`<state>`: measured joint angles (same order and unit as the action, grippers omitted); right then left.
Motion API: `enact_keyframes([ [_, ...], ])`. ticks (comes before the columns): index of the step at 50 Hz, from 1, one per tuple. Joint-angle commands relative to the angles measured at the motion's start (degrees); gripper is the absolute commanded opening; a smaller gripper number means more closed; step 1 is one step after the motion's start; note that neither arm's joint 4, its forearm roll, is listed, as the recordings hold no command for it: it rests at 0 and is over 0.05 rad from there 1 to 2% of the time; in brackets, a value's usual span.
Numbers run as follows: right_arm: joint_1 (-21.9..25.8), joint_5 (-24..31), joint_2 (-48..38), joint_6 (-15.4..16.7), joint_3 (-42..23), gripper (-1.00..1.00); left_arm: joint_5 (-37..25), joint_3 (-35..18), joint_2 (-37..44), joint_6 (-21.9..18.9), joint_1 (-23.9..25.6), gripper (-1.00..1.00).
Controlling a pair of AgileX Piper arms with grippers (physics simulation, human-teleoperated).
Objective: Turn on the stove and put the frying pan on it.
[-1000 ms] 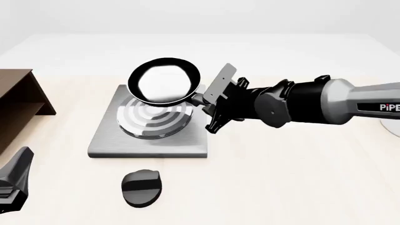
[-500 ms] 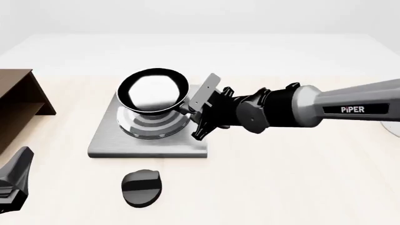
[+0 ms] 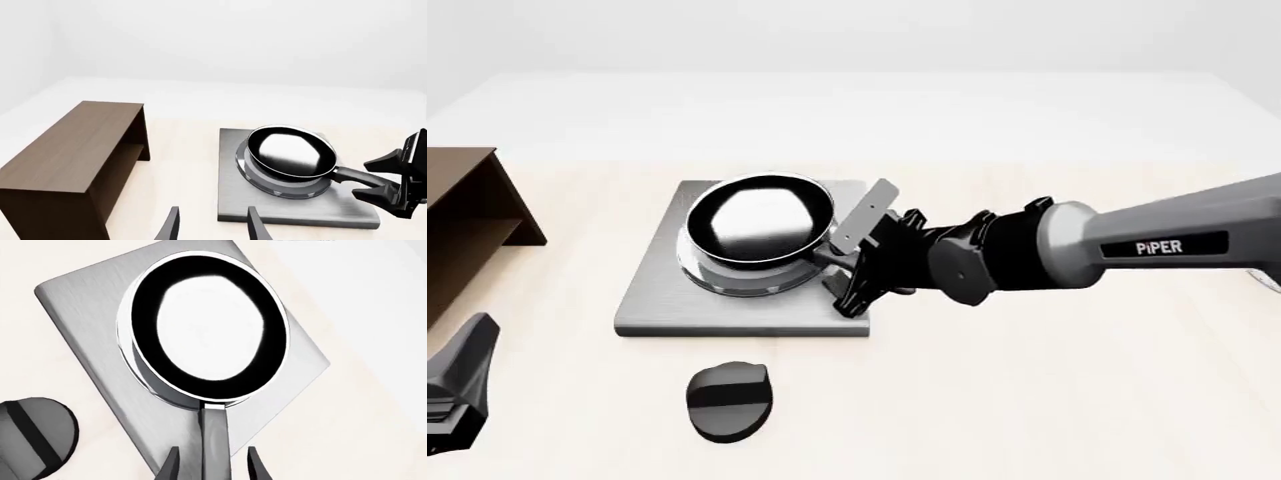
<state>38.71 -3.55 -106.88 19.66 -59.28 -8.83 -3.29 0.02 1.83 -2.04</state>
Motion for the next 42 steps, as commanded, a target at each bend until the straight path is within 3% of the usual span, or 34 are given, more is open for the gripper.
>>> enact_keyframes([
  [1,1.0,2.6,6.6,-1.7,0.5,1.0,0.1,0.0,0.0,0.1,0.0,1.0],
  [5,2.2,9.5,16.6,-4.0,-3.2,1.0,0.2,0.4,0.0,0.2,0.0,1.0],
  [13,3.9,26.3,32.8,-6.2,-16.9,1.0,0.0,0.2,0.0,0.2,0.3,1.0],
  [16,4.1,26.5,36.1,-5.9,-15.5,1.0,0.0,0.3,0.0,0.3,0.3,1.0],
  [19,1.8,22.7,43.0,-5.7,-7.1,1.0,-0.1,0.0,0.0,0.3,0.2,1.0],
  [20,-0.8,17.8,48.3,-5.1,2.4,1.0,0.0,0.0,0.0,0.3,0.0,1.0],
  [21,-0.8,17.7,48.4,-5.1,2.6,1.0,0.0,0.0,0.0,0.3,0.0,1.0],
  [22,-3.8,12.7,55.2,-9.4,11.2,1.0,0.1,0.3,0.0,0.1,-0.1,1.0],
  [23,-4.7,11.1,56.7,-10.4,13.8,1.0,0.1,0.3,0.0,0.0,0.0,1.0],
  [24,-9.1,7.3,65.1,-8.8,20.3,1.0,0.1,0.3,0.0,-0.3,0.1,1.0],
  [25,-9.4,6.3,68.3,-9.8,23.8,1.0,0.1,0.3,0.0,-0.6,0.3,1.0],
  [26,-7.1,5.8,70.6,-12.0,26.7,1.0,0.0,0.1,0.0,-0.7,0.2,1.0],
  [27,-7.7,5.5,75.1,-12.3,29.8,1.0,0.0,0.0,0.0,-0.8,0.2,1.0],
  [29,-10.1,6.5,82.5,-10.9,34.1,1.0,-0.2,-0.4,0.0,-1.2,0.1,1.0],
  [31,-14.8,12.4,97.4,-9.3,40.2,1.0,-0.4,-1.0,0.0,-2.2,0.1,1.0],
  [34,-18.7,17.3,106.3,-8.1,43.4,1.0,-0.3,-1.1,0.0,-2.8,-1.1,1.0],
  [36,-20.7,15.7,106.9,-8.7,45.3,1.0,0.0,-1.0,0.0,-2.9,-1.3,1.0],
  [38,-23.1,10.7,106.9,-4.1,49.2,1.0,0.5,-0.6,0.0,-2.9,-1.4,1.0],
  [39,-26.6,8.5,106.9,-7.4,51.9,1.0,0.8,-0.4,0.0,-2.6,-1.6,1.0],
  [41,-27.4,6.9,106.9,-8.5,53.3,1.0,1.0,-0.4,0.0,-2.6,-1.6,1.0],
  [42,-31.7,4.2,106.9,-14.1,55.9,1.0,1.7,0.2,0.0,-3.0,-1.3,1.0],
])
